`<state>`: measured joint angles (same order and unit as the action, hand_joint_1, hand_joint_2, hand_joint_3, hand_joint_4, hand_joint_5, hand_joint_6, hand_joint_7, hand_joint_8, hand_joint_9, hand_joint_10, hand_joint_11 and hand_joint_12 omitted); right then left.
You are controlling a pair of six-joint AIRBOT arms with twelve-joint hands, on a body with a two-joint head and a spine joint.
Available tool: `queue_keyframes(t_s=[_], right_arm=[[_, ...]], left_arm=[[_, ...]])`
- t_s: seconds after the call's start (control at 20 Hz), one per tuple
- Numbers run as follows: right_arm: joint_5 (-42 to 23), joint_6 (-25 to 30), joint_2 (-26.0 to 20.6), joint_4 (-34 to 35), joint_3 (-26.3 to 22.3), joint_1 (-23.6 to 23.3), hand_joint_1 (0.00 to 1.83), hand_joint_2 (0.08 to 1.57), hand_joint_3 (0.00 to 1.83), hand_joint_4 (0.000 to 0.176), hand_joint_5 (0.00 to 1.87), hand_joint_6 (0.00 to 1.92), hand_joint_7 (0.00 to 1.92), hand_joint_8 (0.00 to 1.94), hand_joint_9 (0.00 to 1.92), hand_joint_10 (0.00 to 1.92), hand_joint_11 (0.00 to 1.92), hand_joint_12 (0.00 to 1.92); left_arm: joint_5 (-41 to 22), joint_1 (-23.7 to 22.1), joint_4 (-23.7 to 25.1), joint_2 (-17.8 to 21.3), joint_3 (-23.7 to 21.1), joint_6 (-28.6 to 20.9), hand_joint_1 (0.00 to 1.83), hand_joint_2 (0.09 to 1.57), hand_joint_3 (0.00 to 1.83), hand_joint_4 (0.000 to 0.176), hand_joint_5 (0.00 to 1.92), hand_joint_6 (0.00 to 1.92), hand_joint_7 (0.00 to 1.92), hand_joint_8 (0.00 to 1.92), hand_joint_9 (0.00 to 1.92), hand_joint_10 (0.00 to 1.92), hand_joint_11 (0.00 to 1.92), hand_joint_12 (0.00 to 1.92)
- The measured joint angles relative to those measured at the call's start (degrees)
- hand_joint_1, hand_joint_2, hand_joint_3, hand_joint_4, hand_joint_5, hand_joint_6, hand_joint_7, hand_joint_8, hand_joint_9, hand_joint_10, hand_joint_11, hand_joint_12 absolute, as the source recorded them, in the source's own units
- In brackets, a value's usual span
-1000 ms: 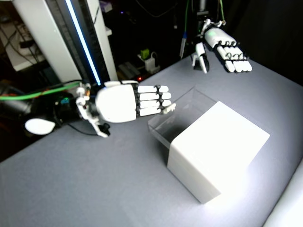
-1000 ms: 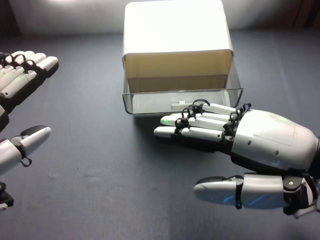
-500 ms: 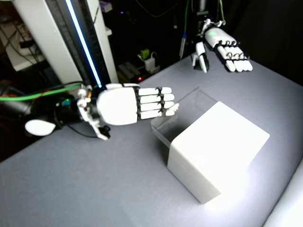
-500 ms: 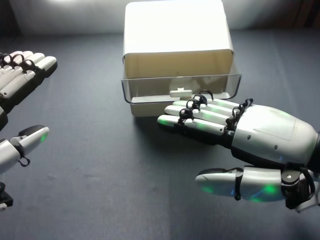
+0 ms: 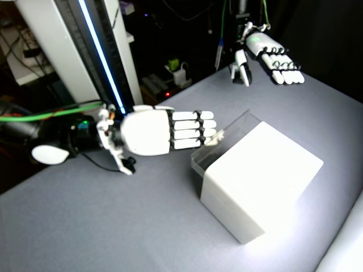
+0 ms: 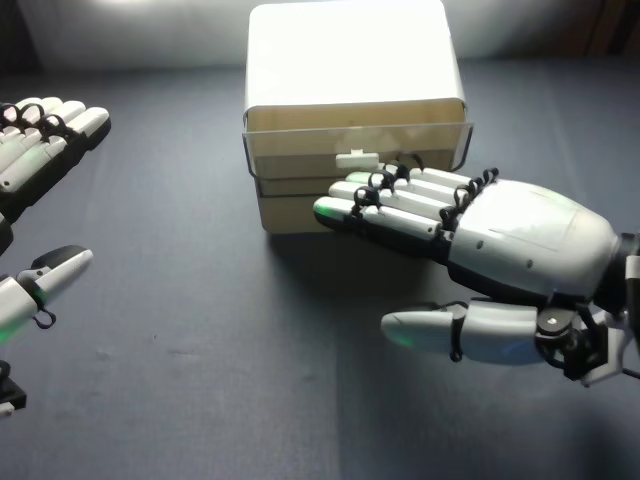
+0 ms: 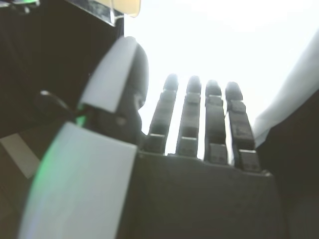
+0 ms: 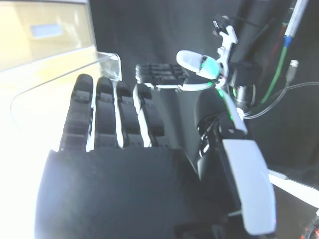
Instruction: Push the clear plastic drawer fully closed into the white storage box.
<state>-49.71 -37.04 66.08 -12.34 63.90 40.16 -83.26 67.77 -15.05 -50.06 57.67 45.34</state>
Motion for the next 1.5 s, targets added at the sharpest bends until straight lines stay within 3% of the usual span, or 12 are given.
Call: queue_keyframes(t_s=[0.15, 0.25, 0.3, 0.6, 0.75, 0.85, 1.2, 1.35, 1.5], right_arm=[[1.14, -1.9, 0.83, 2.51, 1.27, -0.81, 0.08, 1.42, 0.01, 0.0, 0.0, 0.0, 0.0, 0.0, 0.0, 0.0, 0.0, 0.0], [2.1, -3.19, 1.01, 3.67, 2.16, -1.62, 0.07, 1.42, 0.01, 0.0, 0.0, 0.0, 0.0, 0.0, 0.0, 0.0, 0.0, 0.0], [2.67, -4.04, 1.51, 3.96, 2.56, -1.9, 0.25, 1.42, 0.0, 0.0, 0.0, 0.0, 0.0, 0.0, 0.0, 0.0, 0.0, 0.0], [4.83, -5.84, 2.36, 5.31, 3.28, -2.32, 0.19, 1.42, 0.0, 0.0, 0.0, 0.0, 0.0, 0.0, 0.0, 0.0, 0.0, 0.0], [5.86, -9.46, 2.36, 6.47, 3.26, -2.54, 0.2, 1.4, 0.0, 0.0, 0.0, 0.0, 0.0, 0.0, 0.0, 0.0, 0.0, 0.0], [6.27, -9.88, 2.36, 6.99, 3.26, -2.56, 0.31, 1.38, 0.0, 0.0, 0.0, 0.0, 0.0, 0.0, 0.0, 0.0, 0.0, 0.0], [6.34, -10.05, 2.4, 7.32, 3.08, -2.56, 0.39, 1.36, 0.0, 0.0, 0.01, 0.0, 0.0, 0.0, 0.0, 0.0, 0.0, 0.0], [6.14, -10.19, 2.34, 8.31, 2.4, -2.56, 0.51, 1.35, 0.0, 0.0, 0.02, 0.0, 0.0, 0.0, 0.0, 0.0, 0.0, 0.0], [5.44, -10.19, 1.57, 8.15, 1.77, -2.56, 0.44, 1.36, 0.0, 0.0, 0.0, 0.0, 0.0, 0.0, 0.0, 0.0, 0.0, 0.0]], left_arm=[[0.09, 0.26, -0.17, 0.0, 0.0, 0.02, 0.75, 1.42, 0.0, 0.0, 0.02, 0.01, 0.0, 0.0, 0.0, 0.0, 0.0, 0.0], [0.07, 0.26, -0.2, 0.11, 0.0, 0.02, 0.73, 1.42, 0.0, 0.0, 0.03, 0.01, 0.0, 0.0, 0.0, 0.0, 0.0, 0.0], [0.07, 0.26, -0.26, 0.11, 0.0, 0.04, 0.67, 1.43, 0.0, 0.0, 0.02, 0.0, 0.0, 0.0, 0.0, 0.0, 0.0, 0.0], [-0.02, 0.26, -0.55, 0.11, 0.0, 0.02, 0.68, 1.43, 0.0, 0.0, 0.02, 0.0, 0.0, 0.0, 0.0, 0.0, 0.0, 0.0], [-0.07, 0.26, -0.15, 0.11, 0.0, 0.02, 0.68, 1.43, 0.0, 0.0, 0.01, 0.0, 0.0, 0.0, 0.0, 0.0, 0.0, 0.0], [-0.09, 0.26, -0.28, 0.11, 0.0, 0.02, 0.71, 1.42, 0.0, 0.0, 0.02, 0.0, 0.0, 0.0, 0.0, 0.0, 0.0, 0.0], [-0.35, 0.68, -0.39, 0.11, 0.0, 0.02, 0.71, 1.42, 0.0, 0.0, 0.03, 0.0, 0.0, 0.0, 0.0, 0.0, 0.0, 0.0], [-0.37, 0.68, -0.42, 0.11, 0.0, 0.02, 0.69, 1.42, 0.0, 0.0, 0.03, 0.0, 0.0, 0.0, 0.0, 0.0, 0.0, 0.0], [-0.59, 0.92, -0.83, 0.11, -0.24, 0.04, 0.65, 1.43, 0.0, 0.0, 0.01, 0.0, 0.0, 0.0, 0.0, 0.0, 0.0, 0.0]])
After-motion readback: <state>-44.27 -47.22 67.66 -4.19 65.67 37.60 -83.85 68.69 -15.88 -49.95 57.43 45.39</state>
